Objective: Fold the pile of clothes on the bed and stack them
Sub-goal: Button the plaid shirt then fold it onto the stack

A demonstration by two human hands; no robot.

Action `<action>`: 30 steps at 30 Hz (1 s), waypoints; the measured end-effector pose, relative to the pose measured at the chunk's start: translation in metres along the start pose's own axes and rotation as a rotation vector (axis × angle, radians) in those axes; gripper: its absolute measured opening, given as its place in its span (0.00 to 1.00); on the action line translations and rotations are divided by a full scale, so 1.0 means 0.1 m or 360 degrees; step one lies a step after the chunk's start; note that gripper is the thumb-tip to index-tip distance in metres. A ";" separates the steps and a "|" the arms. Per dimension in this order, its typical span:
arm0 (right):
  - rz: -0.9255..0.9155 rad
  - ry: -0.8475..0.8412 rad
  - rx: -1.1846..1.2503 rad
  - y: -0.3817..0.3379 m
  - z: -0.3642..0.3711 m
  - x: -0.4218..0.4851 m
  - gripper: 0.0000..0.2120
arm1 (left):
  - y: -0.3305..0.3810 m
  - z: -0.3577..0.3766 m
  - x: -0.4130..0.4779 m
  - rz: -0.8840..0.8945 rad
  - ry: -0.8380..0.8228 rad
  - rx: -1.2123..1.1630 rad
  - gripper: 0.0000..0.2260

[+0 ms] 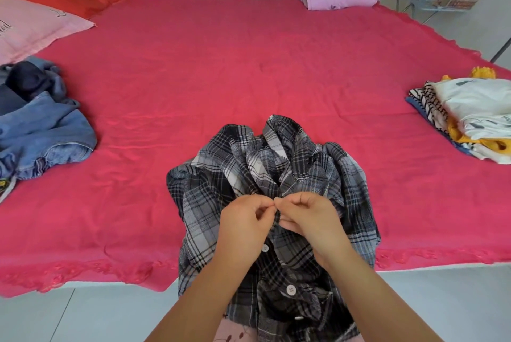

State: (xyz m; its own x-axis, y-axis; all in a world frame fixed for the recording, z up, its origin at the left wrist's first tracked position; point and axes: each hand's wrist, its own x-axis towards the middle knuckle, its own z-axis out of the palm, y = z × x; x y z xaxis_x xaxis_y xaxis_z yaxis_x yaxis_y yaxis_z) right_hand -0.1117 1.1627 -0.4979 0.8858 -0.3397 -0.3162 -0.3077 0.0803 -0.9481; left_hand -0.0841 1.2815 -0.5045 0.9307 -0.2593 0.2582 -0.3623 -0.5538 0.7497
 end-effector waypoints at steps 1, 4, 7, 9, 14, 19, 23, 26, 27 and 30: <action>0.0009 0.0003 -0.0004 0.01 0.01 0.01 0.06 | 0.01 0.00 -0.01 -0.0004 -0.0010 -0.0004 0.04; 0.0061 0.0024 0.0060 0.03 0.01 0.02 0.05 | -0.01 0.02 -0.03 0.0032 0.0018 0.0030 0.04; 0.0100 0.0029 0.0174 0.03 0.00 0.02 0.03 | -0.04 0.03 -0.02 0.0048 0.0012 0.0066 0.04; 0.0154 0.0023 0.0256 0.04 -0.02 0.04 0.04 | -0.04 0.04 -0.03 0.0060 -0.0038 0.0106 0.05; 0.0255 0.0019 0.0417 0.08 0.01 0.05 0.08 | -0.04 0.06 -0.03 -0.0107 -0.0070 -0.0043 0.03; -0.0254 0.0150 -0.0337 0.17 0.07 0.00 0.12 | 0.00 0.02 0.09 -0.0903 -0.0294 -0.0693 0.06; -0.0632 0.0138 -0.0753 0.21 0.07 -0.05 0.13 | -0.01 -0.05 0.19 -0.1106 -0.0535 -0.0790 0.07; -0.0697 0.0140 -0.0791 0.22 0.05 -0.02 0.12 | -0.06 -0.09 0.24 -0.1139 -0.0610 -0.0878 0.06; -0.0611 0.0170 -0.0672 0.20 0.03 0.01 0.10 | -0.08 -0.10 0.23 -0.1109 -0.0612 -0.0887 0.05; -0.0197 0.0231 -0.0063 0.08 -0.04 0.13 0.10 | -0.12 -0.11 0.19 -0.1016 -0.0628 -0.0950 0.05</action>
State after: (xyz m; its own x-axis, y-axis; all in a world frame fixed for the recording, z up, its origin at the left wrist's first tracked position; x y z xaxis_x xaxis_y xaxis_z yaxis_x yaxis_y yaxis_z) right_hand -0.1039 1.1546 -0.5091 0.8591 -0.4767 -0.1862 -0.2154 -0.0066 -0.9765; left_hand -0.0615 1.2924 -0.5019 0.8195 -0.3564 -0.4487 0.3946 -0.2169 0.8929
